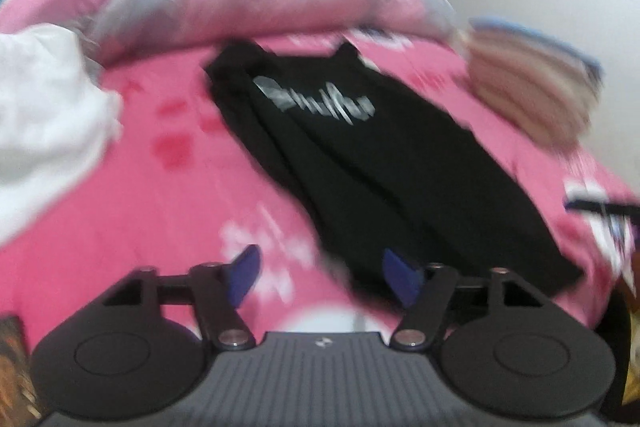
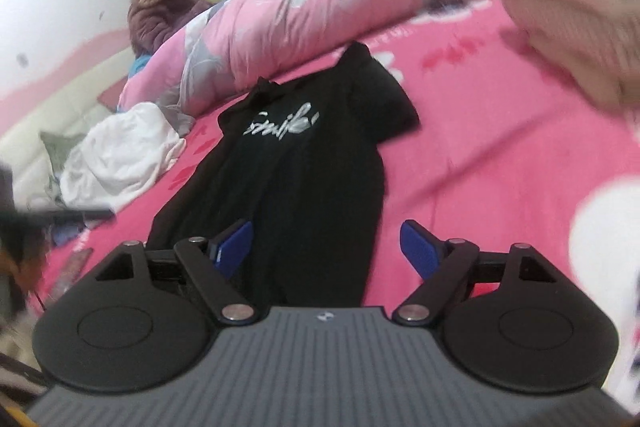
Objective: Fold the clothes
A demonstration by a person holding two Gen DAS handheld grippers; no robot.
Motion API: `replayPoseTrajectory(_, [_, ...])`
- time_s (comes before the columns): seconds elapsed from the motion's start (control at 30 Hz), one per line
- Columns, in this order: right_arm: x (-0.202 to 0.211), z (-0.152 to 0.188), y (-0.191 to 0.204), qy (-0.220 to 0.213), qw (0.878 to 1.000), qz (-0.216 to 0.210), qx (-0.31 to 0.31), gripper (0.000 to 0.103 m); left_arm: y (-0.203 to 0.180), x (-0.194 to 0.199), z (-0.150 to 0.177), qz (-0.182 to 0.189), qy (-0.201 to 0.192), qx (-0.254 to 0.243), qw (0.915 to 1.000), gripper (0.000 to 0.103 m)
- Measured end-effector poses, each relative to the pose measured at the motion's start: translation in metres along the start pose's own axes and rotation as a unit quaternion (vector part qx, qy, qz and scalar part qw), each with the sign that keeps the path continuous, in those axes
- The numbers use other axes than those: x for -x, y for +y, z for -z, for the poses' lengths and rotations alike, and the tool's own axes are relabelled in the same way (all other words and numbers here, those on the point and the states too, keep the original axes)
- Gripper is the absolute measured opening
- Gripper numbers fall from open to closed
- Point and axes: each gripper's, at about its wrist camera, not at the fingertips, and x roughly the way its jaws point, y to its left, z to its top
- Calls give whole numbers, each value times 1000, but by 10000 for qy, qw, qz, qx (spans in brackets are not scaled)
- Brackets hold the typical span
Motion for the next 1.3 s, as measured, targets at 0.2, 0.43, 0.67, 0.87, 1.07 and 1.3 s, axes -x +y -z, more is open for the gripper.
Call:
replayPoseTrajectory(0.2, [-1,21,-17,99,9968,-186,-774,50,-13,-18,18,118,104,-113,9998,36])
replayPoseTrajectory(0.43, [-5,29,-21,142,9947,-296,-975,44,-16,-38,18,216,63,-3,9997,35])
replayPoseTrajectory(0.67, [-15,32,-15,305,9961,-277,-783,18,-16,-47,19,197,-54,314,9993,6])
replayPoseTrajectory(0.87, [-3,25,-7,-58,9985,-135,-535,3,-17,-7,17,-21,-392,659,9971,4])
replayPoseTrajectory(1.07, [27,6,-4,-530,9980,7,-352,0,-13,43,31,90,-488,1082,9929,3])
replayPoseTrajectory(1.3, [33,3,-16,-454,9972,543,-234,0,-3,68,59,160,-222,1552,9875,3])
